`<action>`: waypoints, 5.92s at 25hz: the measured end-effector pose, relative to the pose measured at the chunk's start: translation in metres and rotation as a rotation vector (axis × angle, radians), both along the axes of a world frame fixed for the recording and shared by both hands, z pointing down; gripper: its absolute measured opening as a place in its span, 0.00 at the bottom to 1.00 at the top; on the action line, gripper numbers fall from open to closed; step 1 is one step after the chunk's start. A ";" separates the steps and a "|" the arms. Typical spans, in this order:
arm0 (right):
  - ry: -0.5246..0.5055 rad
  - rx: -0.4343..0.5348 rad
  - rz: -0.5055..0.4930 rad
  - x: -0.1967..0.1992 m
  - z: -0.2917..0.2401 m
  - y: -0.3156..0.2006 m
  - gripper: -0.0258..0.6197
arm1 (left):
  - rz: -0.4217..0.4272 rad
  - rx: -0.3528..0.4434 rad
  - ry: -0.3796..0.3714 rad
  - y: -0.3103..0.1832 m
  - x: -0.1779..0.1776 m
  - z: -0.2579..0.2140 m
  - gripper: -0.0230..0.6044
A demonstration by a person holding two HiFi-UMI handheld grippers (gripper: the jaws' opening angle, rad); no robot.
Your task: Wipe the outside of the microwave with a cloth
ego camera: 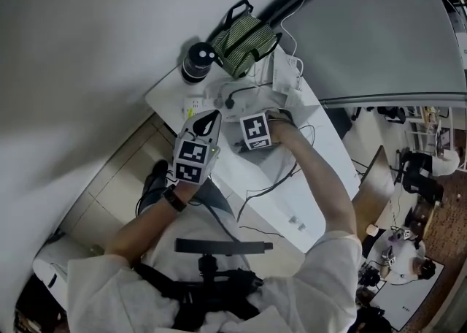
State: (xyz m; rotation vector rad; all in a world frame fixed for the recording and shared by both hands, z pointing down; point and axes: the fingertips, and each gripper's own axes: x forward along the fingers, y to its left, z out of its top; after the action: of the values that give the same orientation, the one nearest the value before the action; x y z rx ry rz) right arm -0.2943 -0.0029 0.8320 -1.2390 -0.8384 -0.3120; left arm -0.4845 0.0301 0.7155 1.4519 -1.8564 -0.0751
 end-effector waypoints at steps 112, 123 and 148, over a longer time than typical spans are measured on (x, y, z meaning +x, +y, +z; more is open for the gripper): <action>-0.678 0.336 1.055 0.738 -0.212 -0.211 0.06 | 0.653 0.089 -0.091 -0.265 0.799 -0.234 0.06; -0.922 0.825 1.315 0.735 -0.203 -0.382 0.06 | 0.676 0.124 -0.167 -0.282 0.799 -0.233 0.06; -0.595 0.226 1.163 0.743 -0.140 -0.098 0.06 | 0.684 0.142 -0.140 -0.284 0.805 -0.239 0.06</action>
State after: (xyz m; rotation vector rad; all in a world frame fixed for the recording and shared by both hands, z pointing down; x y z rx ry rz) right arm 0.4492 -0.1004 0.6916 -0.2834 -1.8238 0.1944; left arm 0.3205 -0.2542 0.4760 2.1620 -1.3830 0.2378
